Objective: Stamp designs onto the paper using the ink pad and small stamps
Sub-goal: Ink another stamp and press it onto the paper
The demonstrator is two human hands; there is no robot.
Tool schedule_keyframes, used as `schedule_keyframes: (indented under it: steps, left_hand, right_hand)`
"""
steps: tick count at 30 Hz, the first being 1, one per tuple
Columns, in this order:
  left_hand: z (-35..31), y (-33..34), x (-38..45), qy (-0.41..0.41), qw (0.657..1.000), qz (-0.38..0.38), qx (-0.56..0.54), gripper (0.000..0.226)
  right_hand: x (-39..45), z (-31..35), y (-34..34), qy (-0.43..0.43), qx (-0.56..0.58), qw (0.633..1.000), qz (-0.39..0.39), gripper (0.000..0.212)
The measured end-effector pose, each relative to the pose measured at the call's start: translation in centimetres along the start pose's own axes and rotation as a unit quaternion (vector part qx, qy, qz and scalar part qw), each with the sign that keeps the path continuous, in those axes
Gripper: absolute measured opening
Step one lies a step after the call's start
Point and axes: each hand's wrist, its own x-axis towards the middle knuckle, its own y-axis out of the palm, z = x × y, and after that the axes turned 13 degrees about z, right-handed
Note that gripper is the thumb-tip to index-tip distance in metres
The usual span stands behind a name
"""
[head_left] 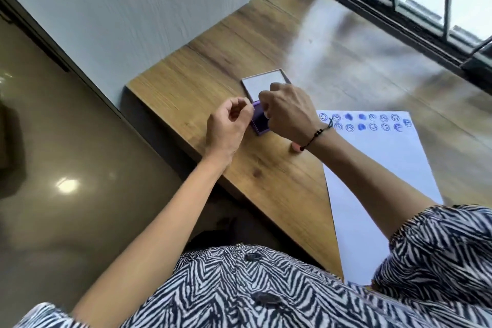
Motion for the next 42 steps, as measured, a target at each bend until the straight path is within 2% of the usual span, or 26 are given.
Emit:
schedule_keyframes:
  steps: [8,18,21,23,25,28,31,33,37,42]
  left_hand:
    - [0.7,-0.2,0.3,0.005,1.0,0.004,0.016,0.015]
    - [0.2,-0.3,-0.5,0.01,1.0,0.016,0.024,0.018]
    - [-0.1,-0.4,-1.4,0.025,0.999,0.009,0.025,0.026]
    - [-0.5,-0.1,-2.6,0.064,0.997,0.012,0.05,0.024]
    - [-1.1,1.1,-4.0,0.113,0.99,0.044,0.073,0.019]
    - [-2.0,4.5,-6.0,0.153,0.97,0.163,0.094,0.023]
    - [-1.8,8.4,-6.8,0.237,0.913,0.273,0.188,0.024]
    - [-1.2,10.1,-6.7,0.257,0.875,0.322,0.255,0.027]
    - [0.0,10.6,-6.2,0.215,0.862,0.332,0.318,0.028]
    - [0.1,10.3,-6.0,0.199,0.871,0.334,0.3,0.025]
  right_hand:
    - [0.8,0.0,-0.6,-0.013,-0.015,0.999,0.041,0.011]
    - [0.1,0.4,-0.6,0.025,0.012,0.999,0.047,0.012]
    - [-0.1,0.7,-1.2,0.031,0.044,0.997,0.058,0.014]
    - [-0.7,0.3,-2.2,0.03,0.108,0.993,0.028,0.017]
    - [-2.2,-1.0,-3.8,0.057,0.2,0.977,-0.042,0.017]
    - [-5.6,-4.1,-5.3,0.121,0.286,0.942,-0.123,0.014]
    - [-8.8,-6.0,-4.8,0.173,0.285,0.937,-0.103,0.015]
    - [-10.0,-6.4,-3.3,0.185,0.253,0.945,-0.09,0.019]
    - [-10.5,-6.3,-0.5,0.179,0.232,0.952,-0.087,0.018]
    - [-10.0,-6.1,0.8,0.16,0.206,0.962,-0.08,0.018]
